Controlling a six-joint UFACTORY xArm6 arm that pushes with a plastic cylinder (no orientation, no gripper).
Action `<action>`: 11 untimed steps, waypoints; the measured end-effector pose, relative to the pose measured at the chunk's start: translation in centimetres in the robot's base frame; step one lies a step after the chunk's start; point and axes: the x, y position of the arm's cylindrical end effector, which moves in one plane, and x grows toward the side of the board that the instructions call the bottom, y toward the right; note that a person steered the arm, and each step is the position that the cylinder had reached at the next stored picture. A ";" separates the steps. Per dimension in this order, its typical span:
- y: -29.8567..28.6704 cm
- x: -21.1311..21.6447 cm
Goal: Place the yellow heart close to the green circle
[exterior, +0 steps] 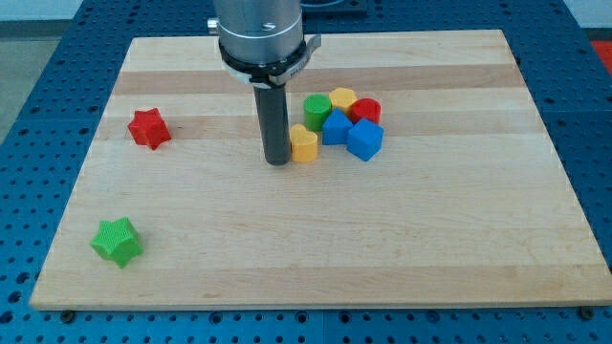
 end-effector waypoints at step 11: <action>-11.3 2.2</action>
